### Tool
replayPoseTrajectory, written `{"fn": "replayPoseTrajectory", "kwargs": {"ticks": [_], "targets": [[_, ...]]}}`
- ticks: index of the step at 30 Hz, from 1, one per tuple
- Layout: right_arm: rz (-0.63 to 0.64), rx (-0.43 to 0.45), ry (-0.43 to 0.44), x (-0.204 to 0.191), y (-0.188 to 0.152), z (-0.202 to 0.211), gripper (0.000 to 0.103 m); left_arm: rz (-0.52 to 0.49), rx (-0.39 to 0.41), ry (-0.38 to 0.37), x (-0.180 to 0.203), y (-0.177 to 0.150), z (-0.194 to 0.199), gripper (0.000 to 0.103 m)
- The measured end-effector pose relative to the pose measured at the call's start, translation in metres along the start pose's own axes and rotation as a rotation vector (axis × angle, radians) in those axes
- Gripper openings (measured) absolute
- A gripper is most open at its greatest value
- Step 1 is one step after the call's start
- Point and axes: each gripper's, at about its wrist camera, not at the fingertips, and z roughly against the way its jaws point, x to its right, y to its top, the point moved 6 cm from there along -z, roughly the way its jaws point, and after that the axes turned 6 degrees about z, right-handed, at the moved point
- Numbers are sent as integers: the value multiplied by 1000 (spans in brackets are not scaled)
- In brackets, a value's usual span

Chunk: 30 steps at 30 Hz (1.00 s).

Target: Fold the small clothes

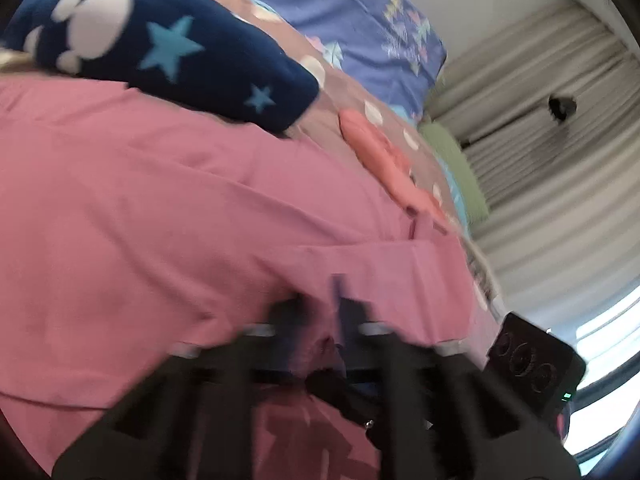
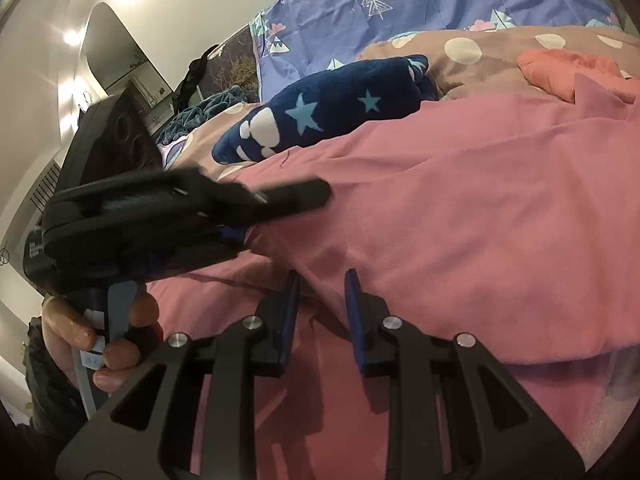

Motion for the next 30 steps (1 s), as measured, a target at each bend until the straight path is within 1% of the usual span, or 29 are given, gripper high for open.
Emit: {"fn": "replayPoseTrajectory", "kwargs": {"ticks": [2,4,7,9,11,13,14,16,18,20,22,24,25,27,30], "targets": [[6,14,6,-1,1,2,26,-66,34,48,10,3,2,2],[17,49,24,-4,3,9,26,-107,68,47,23,8,10,1],[84,139,51,-18,8,26,27,-189,137,60,50,23,33,1],[113,148,53,-23,8,27,35,-225,173,69,61,32,47,1],[86,122,7,-16,7,21,37,-255,225,82,70,43,67,1],[-7,101,-75,6,8,18,37,-266,270,84,70,51,88,1],[-86,96,-116,23,7,17,34,-271,307,98,66,57,103,1],[-174,110,-100,39,8,19,32,-263,345,105,59,63,120,1],[-155,120,-102,36,10,20,36,-226,366,110,46,69,133,1],[-91,108,-99,24,10,15,36,-202,373,124,31,71,140,1],[-77,100,-120,23,10,14,35,-187,377,142,20,73,144,1],[-138,112,-156,35,10,17,28,-164,380,159,7,75,148,1],[-187,133,-190,45,10,23,28,-157,382,166,1,75,151,1],[-235,155,-239,56,8,32,28,-153,395,198,-12,76,161,1],[-246,153,-263,60,5,33,28,-122,416,268,-42,73,176,1]]}}
